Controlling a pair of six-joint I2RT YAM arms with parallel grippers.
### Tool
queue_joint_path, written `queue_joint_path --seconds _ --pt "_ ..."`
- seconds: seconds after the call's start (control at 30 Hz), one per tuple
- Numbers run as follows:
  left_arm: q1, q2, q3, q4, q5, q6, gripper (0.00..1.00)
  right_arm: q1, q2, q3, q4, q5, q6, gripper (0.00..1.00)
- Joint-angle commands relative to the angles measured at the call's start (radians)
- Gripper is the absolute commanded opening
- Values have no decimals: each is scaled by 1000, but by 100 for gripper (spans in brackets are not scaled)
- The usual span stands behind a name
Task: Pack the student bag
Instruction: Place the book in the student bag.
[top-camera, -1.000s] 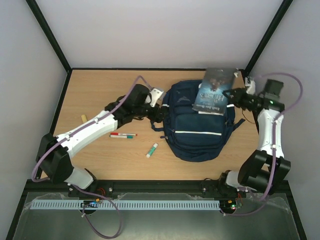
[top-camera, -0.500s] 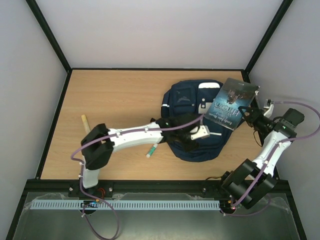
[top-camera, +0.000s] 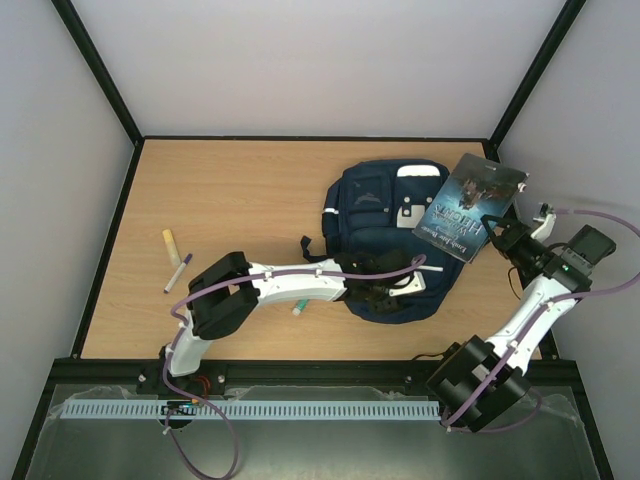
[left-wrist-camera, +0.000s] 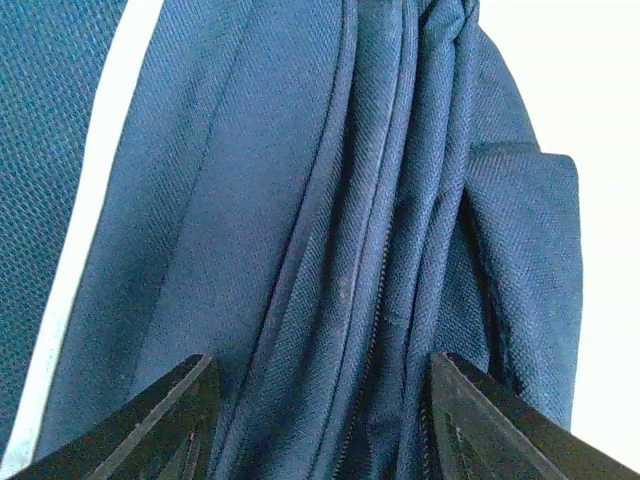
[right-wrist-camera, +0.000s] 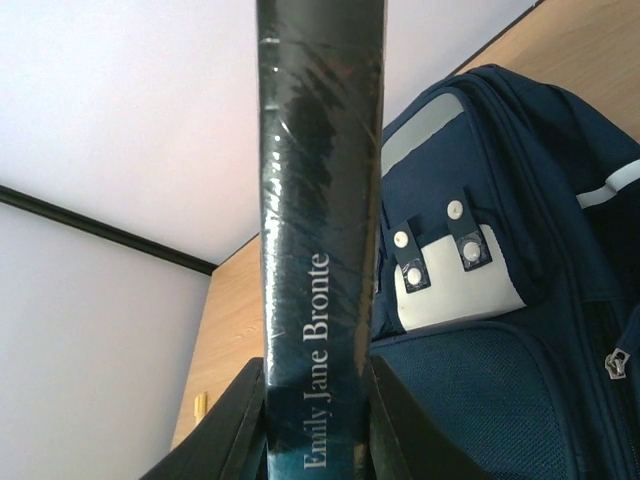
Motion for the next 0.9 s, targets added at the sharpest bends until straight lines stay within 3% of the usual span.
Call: queue_joint_path --seconds 0.0,0.37,0.47,0.6,0.87 --pt "-2 27 42 37 -58 36 60 -6 -57 1 72 -65 21 1" --pt "-5 86 80 88 -74 55 59 -6 -38 1 82 -54 41 1" --pt "-5 106 98 97 -79 64 49 -6 -37 2 87 -49 42 1" --pt "-3 139 155 61 -87 66 27 -6 -15 12 87 -51 50 1" --pt "101 -37 105 86 39 -82 10 -6 34 43 61 -51 32 1"
